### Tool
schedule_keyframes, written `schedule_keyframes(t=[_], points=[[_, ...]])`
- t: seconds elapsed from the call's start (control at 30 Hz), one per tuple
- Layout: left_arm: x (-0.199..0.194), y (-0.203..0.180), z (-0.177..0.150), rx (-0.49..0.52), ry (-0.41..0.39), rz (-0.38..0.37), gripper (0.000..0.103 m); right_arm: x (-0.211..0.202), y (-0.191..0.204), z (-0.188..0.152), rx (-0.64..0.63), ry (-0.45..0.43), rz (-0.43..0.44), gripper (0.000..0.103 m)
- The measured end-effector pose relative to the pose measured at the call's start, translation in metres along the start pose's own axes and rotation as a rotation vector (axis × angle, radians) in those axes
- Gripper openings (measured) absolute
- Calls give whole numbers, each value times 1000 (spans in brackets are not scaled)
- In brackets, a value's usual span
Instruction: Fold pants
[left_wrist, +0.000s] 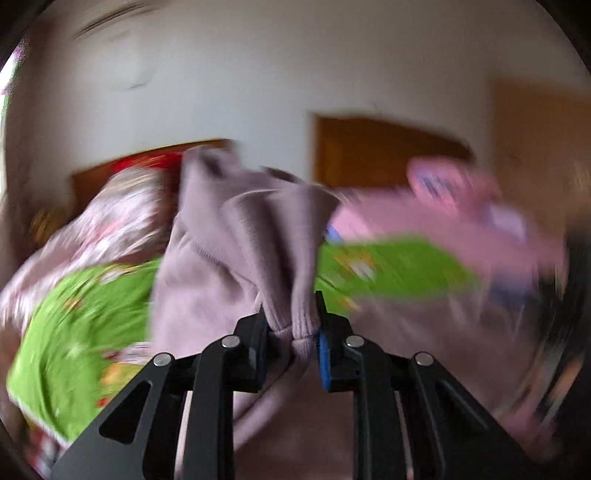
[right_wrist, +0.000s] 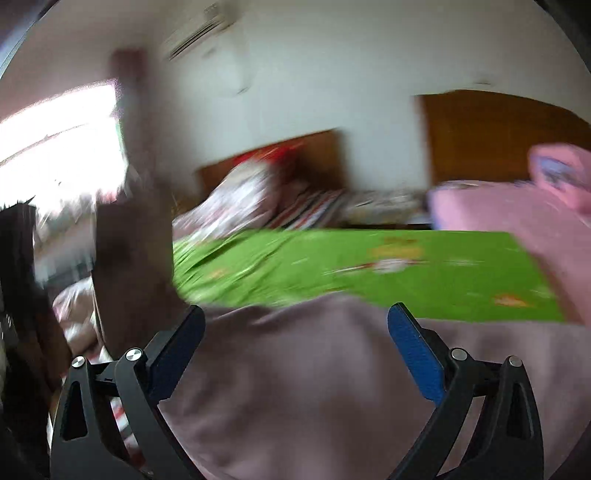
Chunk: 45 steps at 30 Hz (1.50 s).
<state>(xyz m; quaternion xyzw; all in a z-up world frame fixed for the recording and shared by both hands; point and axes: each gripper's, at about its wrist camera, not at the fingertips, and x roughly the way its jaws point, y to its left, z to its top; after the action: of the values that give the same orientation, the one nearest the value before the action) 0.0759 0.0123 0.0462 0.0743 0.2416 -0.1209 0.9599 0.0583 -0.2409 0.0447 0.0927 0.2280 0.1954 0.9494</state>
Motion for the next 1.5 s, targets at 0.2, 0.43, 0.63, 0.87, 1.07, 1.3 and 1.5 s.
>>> schedule_keyframes(t=[0.2, 0.43, 0.63, 0.87, 1.07, 1.3, 1.5], points=[[57, -141, -101, 373, 265, -169, 51, -61, -74, -18, 148, -22, -155, 97], [-16, -92, -96, 319, 63, -207, 90, -37, -66, -43, 204, 81, -37, 97], [-41, 37, -95, -75, 59, -12, 98, 22, -18, -62, 235, 284, 190, 97], [-16, 83, -125, -151, 161, 59, 98, 66, 25, -83, 190, 500, 183, 96], [5, 67, -143, -74, 192, 87, 101, 69, 41, -76, 173, 530, 238, 87], [7, 78, -147, -93, 206, 81, 101, 91, 41, -75, 195, 509, 196, 40], [11, 81, -148, -86, 216, 104, 101, 74, 30, -78, 166, 418, 168, 16]])
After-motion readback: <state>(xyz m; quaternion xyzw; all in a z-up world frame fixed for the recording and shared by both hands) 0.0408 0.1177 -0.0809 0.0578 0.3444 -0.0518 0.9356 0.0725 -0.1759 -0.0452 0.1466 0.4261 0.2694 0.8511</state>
